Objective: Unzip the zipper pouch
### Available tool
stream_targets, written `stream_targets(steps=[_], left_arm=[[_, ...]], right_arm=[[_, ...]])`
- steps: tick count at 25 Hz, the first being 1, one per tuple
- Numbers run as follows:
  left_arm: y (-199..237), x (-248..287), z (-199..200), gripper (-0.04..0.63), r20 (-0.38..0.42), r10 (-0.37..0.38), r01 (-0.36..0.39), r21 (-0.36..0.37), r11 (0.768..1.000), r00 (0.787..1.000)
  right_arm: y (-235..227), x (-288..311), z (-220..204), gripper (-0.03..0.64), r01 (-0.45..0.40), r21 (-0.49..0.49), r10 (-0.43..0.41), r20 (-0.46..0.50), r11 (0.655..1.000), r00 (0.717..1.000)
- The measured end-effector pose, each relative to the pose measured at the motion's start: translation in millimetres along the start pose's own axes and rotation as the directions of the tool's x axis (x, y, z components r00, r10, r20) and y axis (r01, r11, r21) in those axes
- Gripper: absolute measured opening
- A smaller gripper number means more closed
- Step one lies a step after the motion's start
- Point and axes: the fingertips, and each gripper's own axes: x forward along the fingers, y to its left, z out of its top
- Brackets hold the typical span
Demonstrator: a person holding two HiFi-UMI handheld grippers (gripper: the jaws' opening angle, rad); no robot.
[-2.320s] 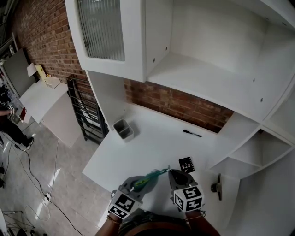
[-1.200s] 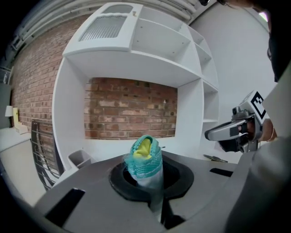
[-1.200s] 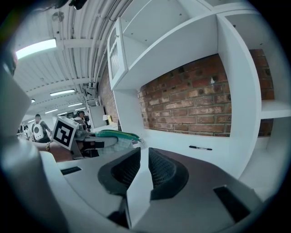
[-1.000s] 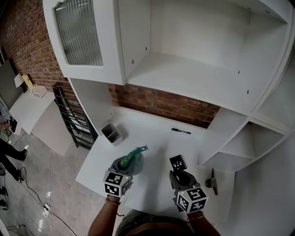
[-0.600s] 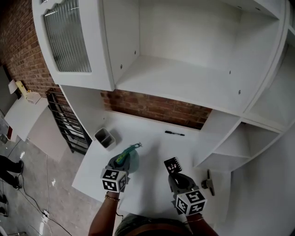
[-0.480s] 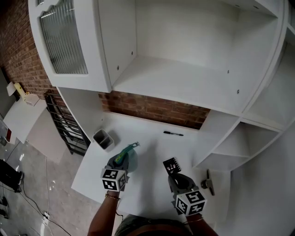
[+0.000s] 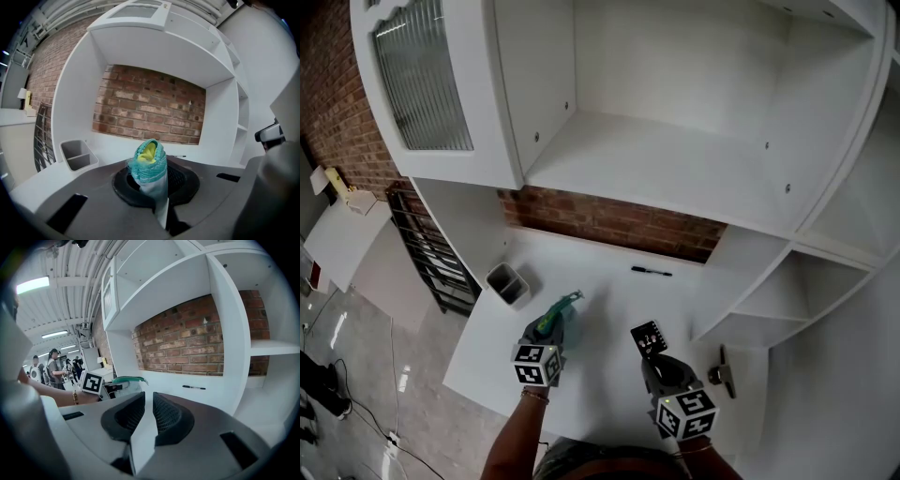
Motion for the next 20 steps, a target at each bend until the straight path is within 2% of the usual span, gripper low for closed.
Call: stream_targets(steps=[6, 12, 15, 20], left_arm=[[-6, 1, -13, 0.005, 0.011, -0.025, 0.025, -0.03, 0.999, 1.0], [-11, 0, -18, 0.005, -0.023, -0.057, 0.057, -0.015, 0.998, 0.998], [-19, -1, -24, 0.005, -0.047, -0.096, 0.096, -0.01, 0.995, 0.994], [-40, 0, -42, 0.006, -0.111, -0.202, 0.197, -0.055, 0.979, 0.973]], right_arm=[[-1, -2, -4, 0.052, 0.004, 0.003, -0.003, -0.005, 1.0, 1.0], [-1, -3, -8, 0.052, 0.005, 0.007, -0.005, -0.013, 1.0, 1.0], [0, -2, -7, 0.052, 0.002, 0.005, -0.002, -0.012, 1.0, 1.0], [1, -3, -9, 0.052, -0.001, 0.002, 0.001, -0.014, 1.0, 1.0]])
